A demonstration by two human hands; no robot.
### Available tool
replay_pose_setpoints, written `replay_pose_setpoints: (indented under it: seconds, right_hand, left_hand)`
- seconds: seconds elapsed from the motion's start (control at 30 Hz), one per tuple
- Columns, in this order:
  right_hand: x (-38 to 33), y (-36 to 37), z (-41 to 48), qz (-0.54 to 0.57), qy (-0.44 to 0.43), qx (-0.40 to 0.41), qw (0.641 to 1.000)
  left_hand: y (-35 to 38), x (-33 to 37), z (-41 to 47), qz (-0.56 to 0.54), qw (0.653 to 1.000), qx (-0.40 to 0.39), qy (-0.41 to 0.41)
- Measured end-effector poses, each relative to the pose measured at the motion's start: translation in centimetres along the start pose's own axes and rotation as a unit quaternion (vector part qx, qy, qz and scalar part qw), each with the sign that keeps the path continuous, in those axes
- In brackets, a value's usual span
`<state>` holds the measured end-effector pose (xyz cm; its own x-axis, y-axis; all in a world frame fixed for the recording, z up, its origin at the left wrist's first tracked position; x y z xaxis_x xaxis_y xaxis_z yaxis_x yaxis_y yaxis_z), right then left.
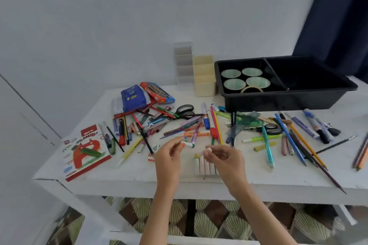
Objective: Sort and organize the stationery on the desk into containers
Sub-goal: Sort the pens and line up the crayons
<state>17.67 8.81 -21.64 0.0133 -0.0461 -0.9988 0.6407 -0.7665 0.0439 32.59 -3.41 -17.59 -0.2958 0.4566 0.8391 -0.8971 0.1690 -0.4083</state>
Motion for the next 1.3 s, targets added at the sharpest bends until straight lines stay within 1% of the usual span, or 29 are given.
replay_pose_setpoints:
  seconds: [0.07,0.17,0.3,0.43,0.53,0.67,0.8,0.93,1.2,1.3]
  right_hand:
    - [0.1,0.8,-0.5,-0.013,-0.006,0.003,1.0]
    - [0.0,1.7,-1.5,-0.075,-0.036,0.006,0.997]
    - [0.0,2.9,-2.8,-0.168,-0.084,0.001,0.982]
    - [-0.7,4.4,-4.4,-0.28,-0.23,-0.01,0.932]
    - [-0.3,5.3,-5.1,-0.338,-0.279,-0.009,0.899]
    - [0.7,6.0,-5.5,-0.37,-0.294,-0.009,0.882]
    - [1.1,6.2,-5.5,-0.379,-0.296,-0.011,0.876]
    - [0.5,6.6,-5.5,-0.403,-0.307,-0.017,0.862]
    - [1.0,6.3,-5.2,-0.415,-0.304,-0.031,0.857]
    - [1.1,6.0,-5.2,-0.409,-0.301,-0.024,0.861]
  left_hand:
    - [-0.8,-0.4,-0.4,0.009,1.0,-0.004,0.004]
    - [-1.5,-0.7,-1.2,0.022,0.999,-0.021,0.024]
    - [-1.0,-1.2,-2.2,0.028,0.996,-0.075,0.041]
    - [0.0,-1.5,-3.4,0.045,0.989,-0.127,0.058]
    - [0.8,-2.2,-4.3,0.017,0.985,-0.17,0.038]
    - [1.7,-3.3,-5.4,-0.026,0.978,-0.208,-0.007]
    - [2.0,-4.0,-5.8,-0.028,0.976,-0.214,-0.028]
    - [2.2,-3.9,-5.8,-0.061,0.972,-0.219,-0.051]
    - [2.4,-3.1,-5.2,-0.055,0.965,-0.253,-0.03]
    - [2.8,-3.3,-5.2,0.019,0.963,-0.269,0.011]
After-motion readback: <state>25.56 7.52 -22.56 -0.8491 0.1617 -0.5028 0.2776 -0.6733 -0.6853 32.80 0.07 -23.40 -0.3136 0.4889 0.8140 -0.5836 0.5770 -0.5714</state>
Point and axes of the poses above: each hand's wrist, its own z-axis towards the middle knuckle, its own y-axis out of the palm, x = y × z, the point moved 9 cm from there along z, towards the middle knuckle, and after that the axes turned 4 degrees about z, right-handed, at the moved point
